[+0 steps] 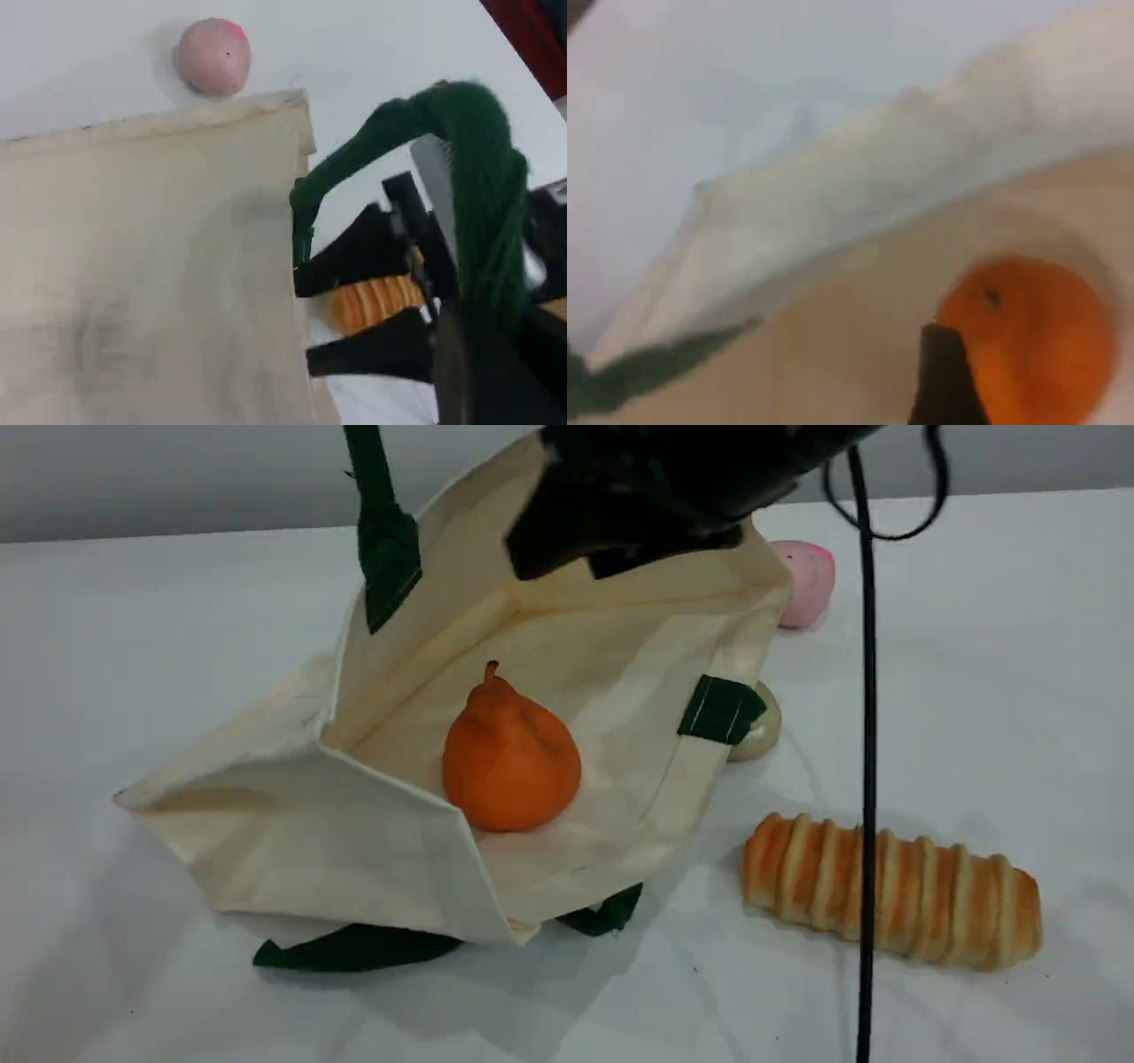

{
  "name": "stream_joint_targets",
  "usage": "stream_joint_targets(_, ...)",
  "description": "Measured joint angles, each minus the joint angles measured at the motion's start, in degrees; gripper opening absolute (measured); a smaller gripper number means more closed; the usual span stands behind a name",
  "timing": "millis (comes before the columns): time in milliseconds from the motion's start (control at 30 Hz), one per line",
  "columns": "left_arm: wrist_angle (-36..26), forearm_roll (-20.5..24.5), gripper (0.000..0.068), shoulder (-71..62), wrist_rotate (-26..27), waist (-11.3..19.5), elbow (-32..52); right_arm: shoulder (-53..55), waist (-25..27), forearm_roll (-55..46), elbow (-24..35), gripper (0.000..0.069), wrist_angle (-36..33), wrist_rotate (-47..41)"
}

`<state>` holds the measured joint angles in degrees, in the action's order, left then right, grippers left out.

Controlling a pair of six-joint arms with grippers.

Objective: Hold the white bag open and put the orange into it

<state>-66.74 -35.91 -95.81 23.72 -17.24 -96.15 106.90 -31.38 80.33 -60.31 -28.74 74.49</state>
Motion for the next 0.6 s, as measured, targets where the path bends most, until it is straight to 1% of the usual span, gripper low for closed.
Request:
stream_joint_targets(167,0.12,0.23,0.0071,0.0,0.0,0.0,0.0,-1.92,4.18,-10.16,0.52,0.0448,-1.99,-9.33)
stream_joint_targets(267,0.18,0.23,0.0071,0.0,0.0,0.0,0.0,-2.42,6.87,-15.26,0.52,0.0444,-3.82,-12.89)
stream_joint_targets(367,0.24,0.3,0.0071,0.0,0.0,0.0,0.0,-2.42,9.88,-19.83,0.52,0.0427,-4.76,-16.33)
stream_joint_targets(500,0.43,0.42,0.0071,0.0,0.04,0.0,0.0,-2.42,14.14,-23.36,0.52,0.0394,-4.87,-17.88)
stream_joint_targets(600,0.43,0.42,0.0071,0.0,0.04,0.0,0.0,-2.42,17.49,-23.75,0.52,0.0364,-5.72,-17.93)
